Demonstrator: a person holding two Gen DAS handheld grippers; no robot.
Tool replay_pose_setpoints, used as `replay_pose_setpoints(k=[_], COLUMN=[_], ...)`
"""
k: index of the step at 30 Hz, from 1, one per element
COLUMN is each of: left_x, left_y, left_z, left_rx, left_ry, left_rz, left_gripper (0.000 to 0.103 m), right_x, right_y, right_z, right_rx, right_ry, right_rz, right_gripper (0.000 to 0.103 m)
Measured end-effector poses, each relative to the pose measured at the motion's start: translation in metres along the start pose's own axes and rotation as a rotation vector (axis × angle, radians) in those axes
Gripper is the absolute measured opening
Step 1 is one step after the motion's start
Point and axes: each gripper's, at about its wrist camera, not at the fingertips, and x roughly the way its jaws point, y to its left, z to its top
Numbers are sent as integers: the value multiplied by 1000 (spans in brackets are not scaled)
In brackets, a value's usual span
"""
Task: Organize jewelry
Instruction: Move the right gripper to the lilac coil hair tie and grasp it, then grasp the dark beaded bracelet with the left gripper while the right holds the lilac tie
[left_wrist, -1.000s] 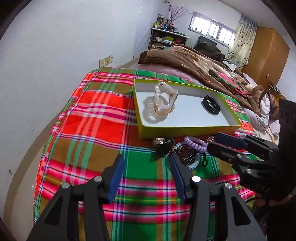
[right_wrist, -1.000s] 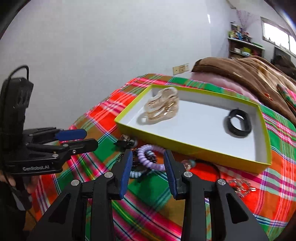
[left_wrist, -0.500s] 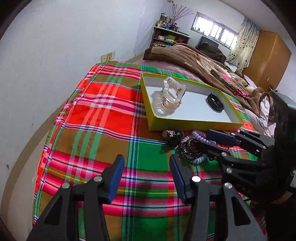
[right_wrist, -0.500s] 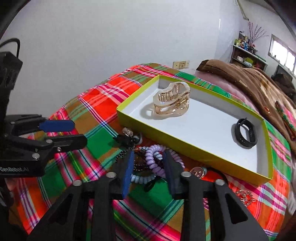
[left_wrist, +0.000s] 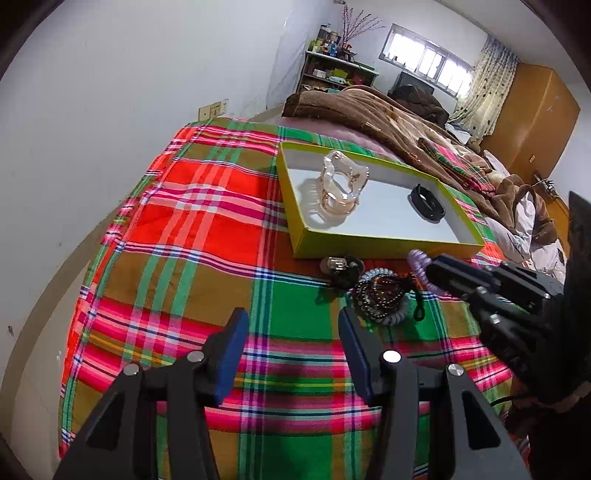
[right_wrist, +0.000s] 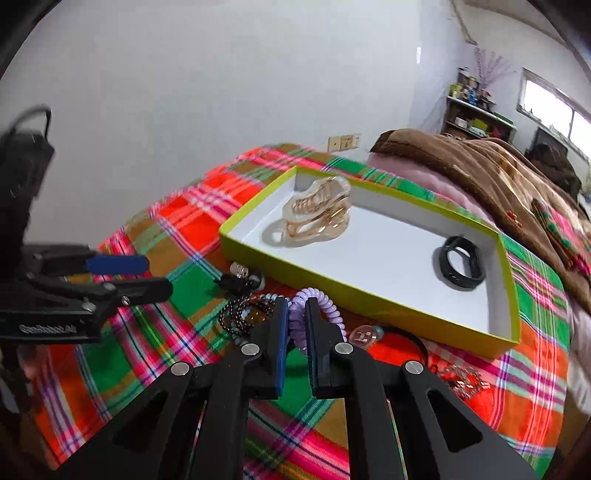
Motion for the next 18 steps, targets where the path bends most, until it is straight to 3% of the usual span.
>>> replay_pose_setpoints(k=[7,18], left_x=[4,18], left_y=[-22,-75], left_z=[2,8], left_rx=[44,172], left_ry=[-3,6], left_rz=[-59,-121], left_gripper=[53,52], right_x=[-31,-63], right_y=[-16,-42], right_z=[-3,-24], right_rx=[75,149], right_ry=[-74,-119], right_rz=[4,-19], right_gripper=[9,9])
